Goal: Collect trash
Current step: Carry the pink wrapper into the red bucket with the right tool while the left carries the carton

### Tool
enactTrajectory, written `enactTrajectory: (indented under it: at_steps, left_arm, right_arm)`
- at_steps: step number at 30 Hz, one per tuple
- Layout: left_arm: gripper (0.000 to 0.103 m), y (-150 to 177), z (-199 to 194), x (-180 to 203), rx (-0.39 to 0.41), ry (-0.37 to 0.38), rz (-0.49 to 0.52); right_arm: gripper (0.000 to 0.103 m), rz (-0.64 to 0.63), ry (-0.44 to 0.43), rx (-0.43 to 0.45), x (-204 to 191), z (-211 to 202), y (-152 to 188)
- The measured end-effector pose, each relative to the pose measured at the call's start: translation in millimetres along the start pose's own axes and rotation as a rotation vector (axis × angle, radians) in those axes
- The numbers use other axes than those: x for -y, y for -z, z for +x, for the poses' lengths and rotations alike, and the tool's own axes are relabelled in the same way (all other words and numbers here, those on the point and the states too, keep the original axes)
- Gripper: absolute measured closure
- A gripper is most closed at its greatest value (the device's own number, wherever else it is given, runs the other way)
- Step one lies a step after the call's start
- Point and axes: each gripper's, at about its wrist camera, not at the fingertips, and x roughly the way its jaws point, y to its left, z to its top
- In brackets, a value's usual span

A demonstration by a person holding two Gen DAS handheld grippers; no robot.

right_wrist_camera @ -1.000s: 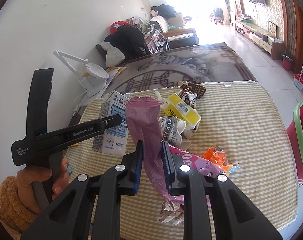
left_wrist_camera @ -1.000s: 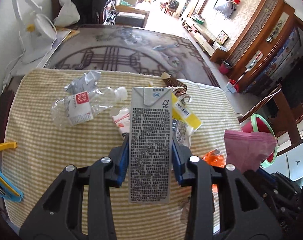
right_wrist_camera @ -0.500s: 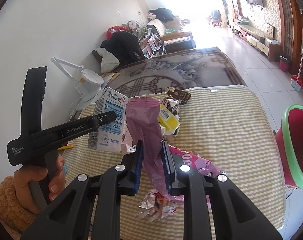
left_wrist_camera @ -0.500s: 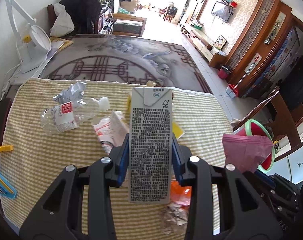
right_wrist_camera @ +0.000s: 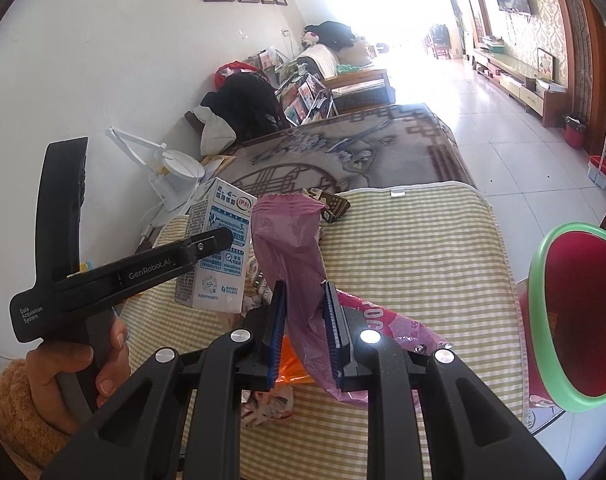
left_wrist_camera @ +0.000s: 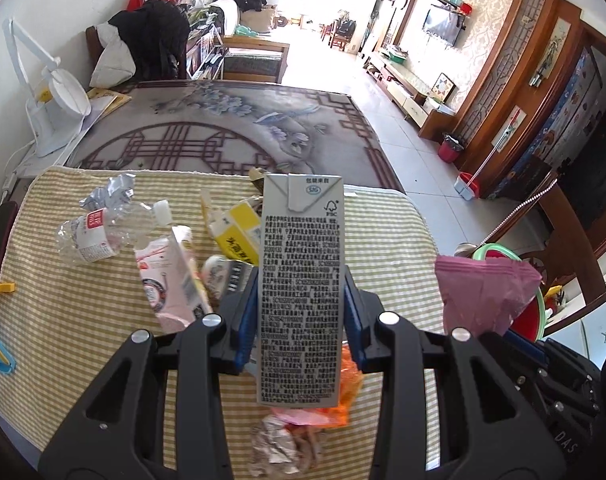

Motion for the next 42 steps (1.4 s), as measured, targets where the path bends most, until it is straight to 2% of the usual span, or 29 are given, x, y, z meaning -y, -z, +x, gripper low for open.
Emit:
enactTrajectory:
  at_steps: [7, 12, 27, 35, 37, 38, 39, 42]
  left_arm:
    - [0.067, 1.4, 5.7, 38.1, -0.006, -0.008, 0.041]
    - [0.067, 2.3, 13.2, 69.9, -0.016, 0.011, 0.079]
    - [0.067, 7.3, 37.6, 128.8, -0.055, 0.048, 0.158]
    - [0.067, 6.7, 45.2, 155.7, -0.063, 0.083, 0.203]
    - [0.067, 6.9, 48.6, 164.2, -0.070, 0.106, 0.217]
    - [0.067, 7.4, 50.2, 169.8, -0.075, 0.124, 0.227]
    - [0.067, 8.3, 51.3, 174.2, -0.080, 0.142, 0.236]
    - [0.067, 10.4, 58.1, 191.1, -0.099, 0.195, 0.267]
  right_arm:
    - [0.085, 0.035, 0.004, 0.024, 32.2, -19.5, 3.3]
    - [0.085, 0.078, 0.039, 0.048, 63.8, -36.5, 5.1]
    - [0.085, 0.237, 0.273, 0.098, 178.6, -74.6, 14.6]
    - [0.082, 0.270, 0.325, 0.103, 205.7, -81.2, 19.5]
    - [0.070, 0.291, 0.346, 0.112, 212.2, -85.0, 22.8]
    - [0.056, 0.307, 0.351, 0.119, 216.4, -87.4, 25.0]
    - [0.053, 0.324, 0.358, 0.134, 219.7, -91.9, 27.6]
    - [0.053, 0.348, 0.380, 0.158, 226.4, -103.9, 31.5]
